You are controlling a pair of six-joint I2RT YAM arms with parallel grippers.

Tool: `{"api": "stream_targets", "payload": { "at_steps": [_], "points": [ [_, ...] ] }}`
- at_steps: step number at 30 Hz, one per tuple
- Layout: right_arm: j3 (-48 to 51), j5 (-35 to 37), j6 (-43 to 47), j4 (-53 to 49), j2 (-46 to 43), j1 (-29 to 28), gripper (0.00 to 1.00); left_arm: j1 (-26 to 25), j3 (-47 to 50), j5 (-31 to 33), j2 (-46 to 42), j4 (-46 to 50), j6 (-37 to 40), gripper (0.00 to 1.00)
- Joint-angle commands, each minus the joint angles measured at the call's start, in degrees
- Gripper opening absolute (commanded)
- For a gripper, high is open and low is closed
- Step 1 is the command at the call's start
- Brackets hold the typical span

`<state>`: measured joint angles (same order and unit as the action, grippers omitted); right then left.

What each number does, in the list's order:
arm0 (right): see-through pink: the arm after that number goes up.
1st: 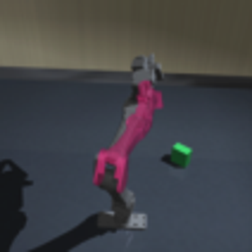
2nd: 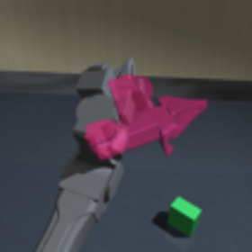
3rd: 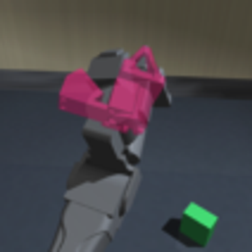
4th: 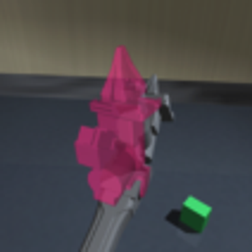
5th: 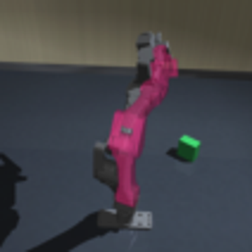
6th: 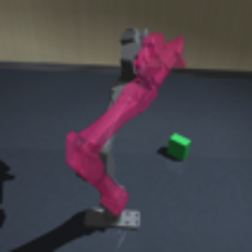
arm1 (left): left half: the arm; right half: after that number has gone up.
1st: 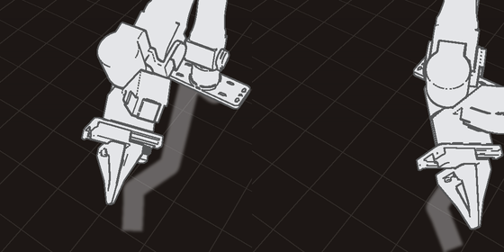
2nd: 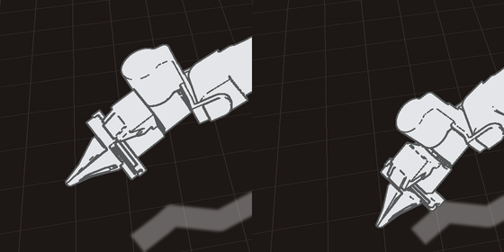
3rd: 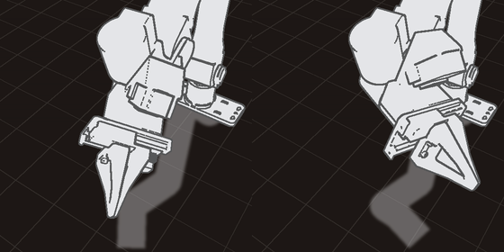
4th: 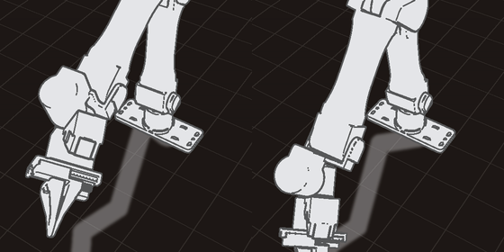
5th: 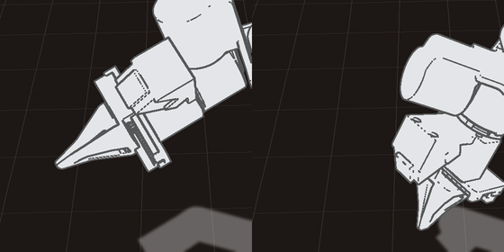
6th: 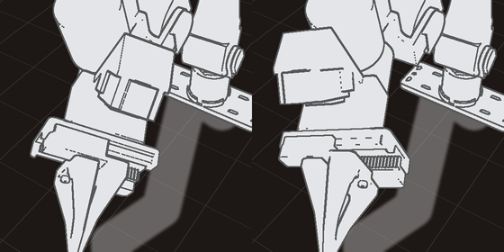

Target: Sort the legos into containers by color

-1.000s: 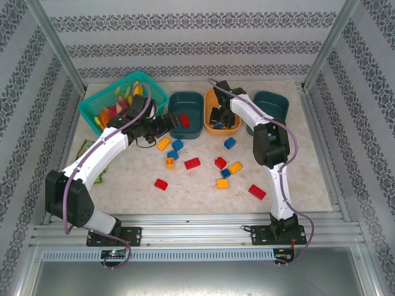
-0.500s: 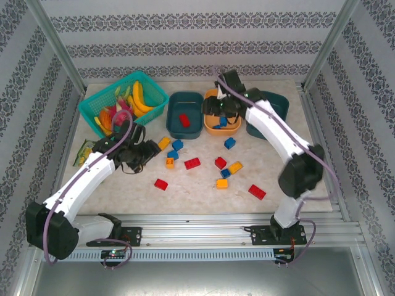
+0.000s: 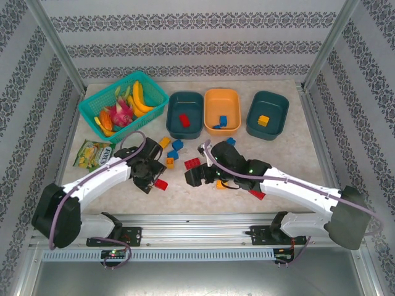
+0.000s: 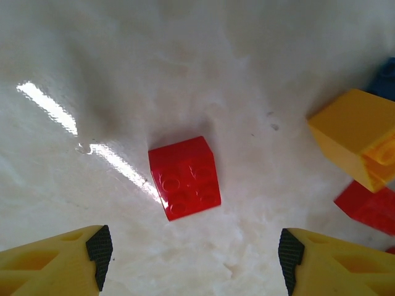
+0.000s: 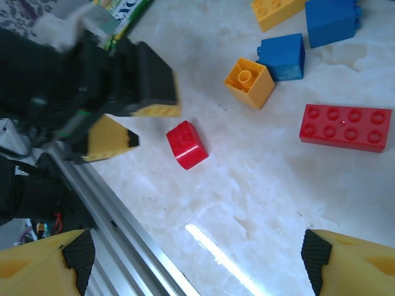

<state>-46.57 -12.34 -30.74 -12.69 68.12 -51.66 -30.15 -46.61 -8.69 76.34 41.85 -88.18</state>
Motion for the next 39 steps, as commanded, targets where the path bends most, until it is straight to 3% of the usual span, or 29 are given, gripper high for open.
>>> {"api": "stream_targets", "payload": {
  "at_steps": [1, 10, 19, 24, 31, 39],
  "points": [
    [1.19, 2.22, -1.78, 3.64, -3.13, -0.30, 0.89, -1.40, -1.23, 2.22, 3.35, -1.33, -6.46, 0.74],
    [3.16, 2.06, -2.42, 3.13, -5.22, -0.37, 0.88, -2.63, -1.53, 2.37, 11.36, -5.10, -10.00, 0.66],
    [3.77, 2.74, -3.19, 2.22, -6.33, -0.31, 0.88, -2.64, -1.18, 4.28, 14.38, -6.28, -8.49, 0.35],
    [2.92, 4.29, -3.12, 0.86, -6.68, -0.24, 0.88, -2.63, -3.60, 6.91, 12.10, -2.18, -5.65, 0.27],
    [1.75, 9.00, -5.89, 2.76, -10.34, 3.77, 0.87, -2.63, -21.42, 14.06, 12.69, 8.10, 12.20, 0.26],
    [-1.83, 12.17, -8.65, 9.10, -9.15, 11.06, 0.87, -0.92, -49.82, 18.54, 28.07, 12.87, 36.72, 0.25]
  ]
}}
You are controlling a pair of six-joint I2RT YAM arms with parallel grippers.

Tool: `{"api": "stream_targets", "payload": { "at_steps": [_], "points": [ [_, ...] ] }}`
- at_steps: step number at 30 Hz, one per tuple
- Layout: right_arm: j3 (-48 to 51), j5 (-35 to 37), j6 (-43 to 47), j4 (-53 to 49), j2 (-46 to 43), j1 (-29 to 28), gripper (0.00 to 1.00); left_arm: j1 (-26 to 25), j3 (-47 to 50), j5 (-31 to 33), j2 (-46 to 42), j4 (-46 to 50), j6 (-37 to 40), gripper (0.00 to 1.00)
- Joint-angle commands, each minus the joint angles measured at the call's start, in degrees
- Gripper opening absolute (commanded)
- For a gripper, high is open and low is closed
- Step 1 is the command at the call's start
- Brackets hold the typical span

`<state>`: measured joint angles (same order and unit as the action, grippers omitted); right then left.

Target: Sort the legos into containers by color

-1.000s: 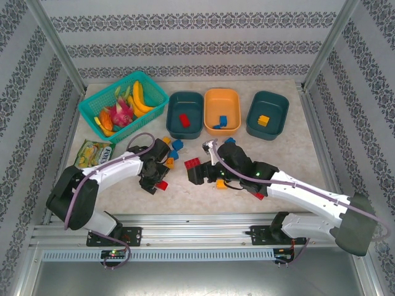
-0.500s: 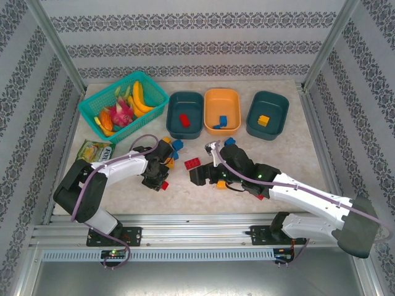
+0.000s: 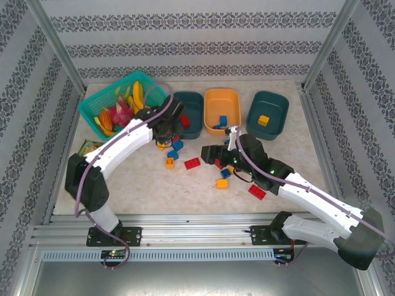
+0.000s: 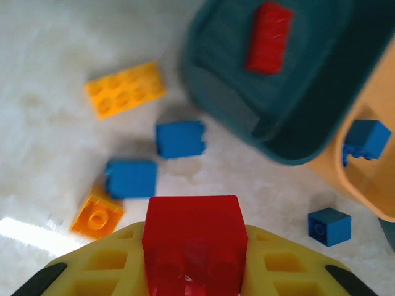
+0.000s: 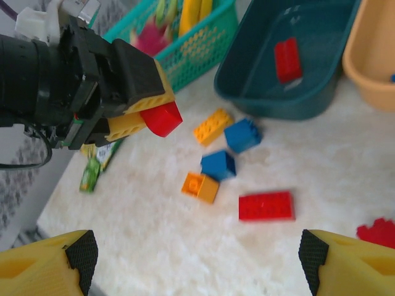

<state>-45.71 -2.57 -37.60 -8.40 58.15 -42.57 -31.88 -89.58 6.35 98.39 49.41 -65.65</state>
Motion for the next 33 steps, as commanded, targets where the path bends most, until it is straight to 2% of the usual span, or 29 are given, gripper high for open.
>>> {"api": "stream_targets", "payload": {
  "at_steps": [1, 5, 10, 16, 25, 30, 33],
  "points": [
    [-2.84, 2.03, -2.39, 6.01, 1.35, 2.94, 0.87, 0.98, -10.00, 4.02, 8.68, 5.64, 16.64, 0.25],
    [-4.38, -0.34, -6.23, 9.25, 4.44, 7.07, 0.87, 2.82, -22.16, 4.24, 19.10, 7.21, 23.34, 0.24],
    [-6.79, -1.06, -6.78, 9.55, 7.01, 8.53, 0.87, 4.97, -31.67, 5.33, 28.14, 8.01, 27.10, 0.24],
    [-5.96, -1.31, -7.13, 8.41, 6.66, 9.07, 0.87, 6.83, -35.62, 4.67, 34.41, 8.43, 28.29, 0.24],
    [-2.67, -1.37, -8.27, 7.05, 4.22, 10.74, 0.87, 6.98, -38.46, 3.11, 40.28, 9.04, 28.74, 0.26],
    [-2.20, -1.52, -8.53, 6.78, 4.17, 11.23, 0.87, 7.07, -39.43, 2.19, 41.87, 9.39, 29.17, 0.30],
    [-2.42, -1.74, -8.56, 6.82, 4.60, 11.31, 0.87, 7.07, -39.95, 1.66, 42.20, 9.79, 29.66, 0.39]
  ]
}}
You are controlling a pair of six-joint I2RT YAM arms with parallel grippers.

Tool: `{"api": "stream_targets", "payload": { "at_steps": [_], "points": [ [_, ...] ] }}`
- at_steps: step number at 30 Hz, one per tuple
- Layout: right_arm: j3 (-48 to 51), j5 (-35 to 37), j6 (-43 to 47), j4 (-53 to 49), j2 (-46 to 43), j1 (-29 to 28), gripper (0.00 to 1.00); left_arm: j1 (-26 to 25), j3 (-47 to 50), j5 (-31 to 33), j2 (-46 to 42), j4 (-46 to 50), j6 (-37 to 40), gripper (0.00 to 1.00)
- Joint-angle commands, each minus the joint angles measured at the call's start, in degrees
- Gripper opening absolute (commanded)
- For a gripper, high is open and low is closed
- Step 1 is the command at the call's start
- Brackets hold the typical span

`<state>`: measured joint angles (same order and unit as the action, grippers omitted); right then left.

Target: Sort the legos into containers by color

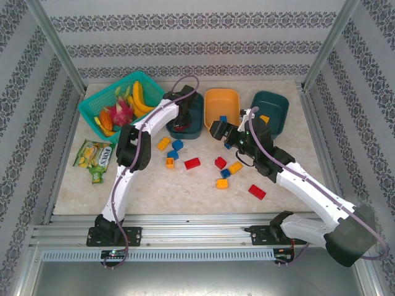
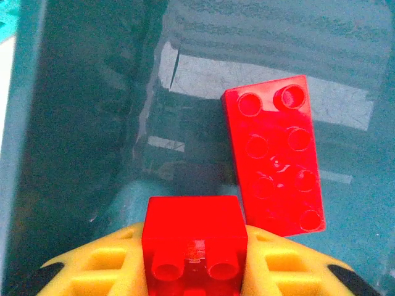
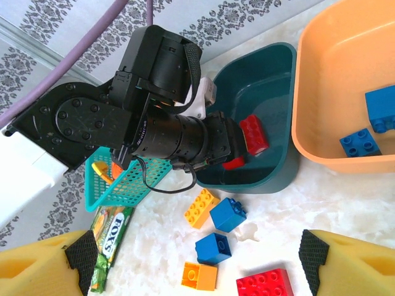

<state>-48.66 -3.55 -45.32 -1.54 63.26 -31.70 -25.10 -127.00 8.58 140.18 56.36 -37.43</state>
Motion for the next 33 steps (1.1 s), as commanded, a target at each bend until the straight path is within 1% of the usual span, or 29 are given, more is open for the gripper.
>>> {"api": "stream_targets", "payload": {
  "at_steps": [1, 7, 9, 12, 15, 17, 20, 23, 25, 28, 31, 33],
  "points": [
    [0.27, -1.06, -0.71, -0.11, -0.14, 0.50, 0.87, 0.24, -2.70, -0.67, 0.43, 2.97, 1.53, 0.42],
    [-2.62, -5.57, 1.49, -1.93, 1.78, 0.26, 0.87, 0.27, -5.31, -1.14, -1.77, 4.59, 1.86, 0.58],
    [-2.59, -5.59, 1.93, -1.50, 1.52, -0.08, 0.86, 0.27, -5.84, -1.04, -3.40, 4.95, 1.81, 0.61],
    [-2.47, -4.66, 2.75, -0.85, 0.66, -0.70, 0.86, 0.31, -6.54, -0.70, -6.63, 6.21, 1.31, 0.62],
    [-4.10, -3.84, 4.34, -2.31, 0.93, -1.79, 0.86, 0.25, -5.49, -0.08, -11.74, 7.31, 0.07, 0.63],
    [-6.16, -2.89, 6.38, -5.18, 1.99, -3.53, 0.85, 0.55, -3.28, 0.19, -16.58, 7.70, -0.92, 0.65],
    [-10.66, -0.22, 9.34, -11.28, 5.45, -7.95, 0.84, 1.42, 4.42, -0.01, -25.44, 6.49, -2.53, 0.68],
    [-14.45, 3.04, 8.76, -16.53, 10.21, -12.51, 0.81, 2.52, 16.22, -0.49, -36.65, 4.33, -3.30, 0.72],
    [-17.20, 6.30, 6.16, -20.80, 14.42, -15.56, 0.80, 3.11, 26.40, -2.59, -45.19, 1.87, -2.44, 0.77],
    [-21.12, 10.21, 0.88, -26.27, 21.24, -19.13, 0.76, 3.39, 40.70, -5.13, -58.34, -0.68, -1.14, 0.89],
    [-25.24, 11.43, -2.18, -28.94, 28.05, -22.01, 0.76, 3.48, 55.38, -8.11, -72.14, -3.31, -1.61, 0.99],
    [-28.65, 12.17, -3.12, -30.07, 32.54, -23.73, 0.76, 3.42, 62.79, -10.61, -80.02, -4.15, -2.63, 1.00]
  ]
}}
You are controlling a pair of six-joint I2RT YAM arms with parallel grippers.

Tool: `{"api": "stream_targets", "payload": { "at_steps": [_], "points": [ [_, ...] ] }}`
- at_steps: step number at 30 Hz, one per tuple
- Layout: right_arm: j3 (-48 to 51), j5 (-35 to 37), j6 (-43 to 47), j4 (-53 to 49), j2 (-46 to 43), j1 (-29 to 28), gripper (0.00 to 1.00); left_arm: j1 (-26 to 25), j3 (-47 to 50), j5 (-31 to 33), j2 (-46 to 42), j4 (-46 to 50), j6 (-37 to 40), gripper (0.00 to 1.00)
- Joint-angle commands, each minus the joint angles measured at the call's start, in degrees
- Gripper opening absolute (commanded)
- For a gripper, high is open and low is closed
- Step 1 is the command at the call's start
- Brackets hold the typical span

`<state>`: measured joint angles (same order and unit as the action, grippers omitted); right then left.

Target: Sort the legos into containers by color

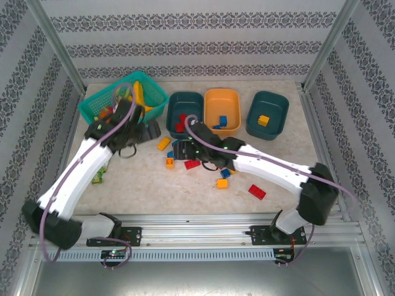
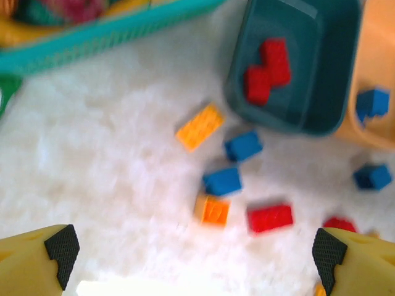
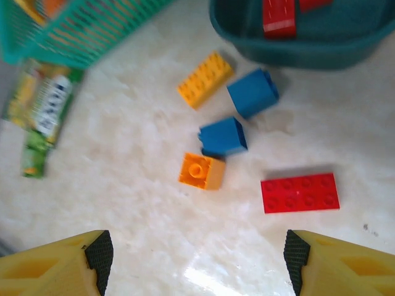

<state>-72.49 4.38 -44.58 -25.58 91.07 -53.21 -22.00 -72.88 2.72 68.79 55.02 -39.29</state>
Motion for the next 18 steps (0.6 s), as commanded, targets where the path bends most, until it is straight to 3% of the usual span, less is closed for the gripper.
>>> {"api": "stream_targets", "payload": {
  "at_steps": [1, 6, 11, 18],
  "points": [
    [-6.75, 4.45, -4.28, -7.16, 6.86, -2.77, 0.77, 0.38, 11.86, -5.88, -12.87, -2.57, -1.50, 1.00],
    [-18.35, 5.18, -9.46, -17.64, 19.13, -4.43, 0.79, 0.38, 21.39, -10.09, -28.51, 0.73, -4.97, 1.00],
    [-24.58, 4.99, -11.94, -18.98, 26.90, -4.73, 0.77, 0.38, 25.22, -12.33, -41.47, 4.15, -7.22, 1.00],
    [-31.88, 5.67, -12.09, -21.90, 35.35, -4.54, 0.71, 0.38, 24.42, -13.32, -46.44, 9.07, -8.07, 1.00]
  ]
}}
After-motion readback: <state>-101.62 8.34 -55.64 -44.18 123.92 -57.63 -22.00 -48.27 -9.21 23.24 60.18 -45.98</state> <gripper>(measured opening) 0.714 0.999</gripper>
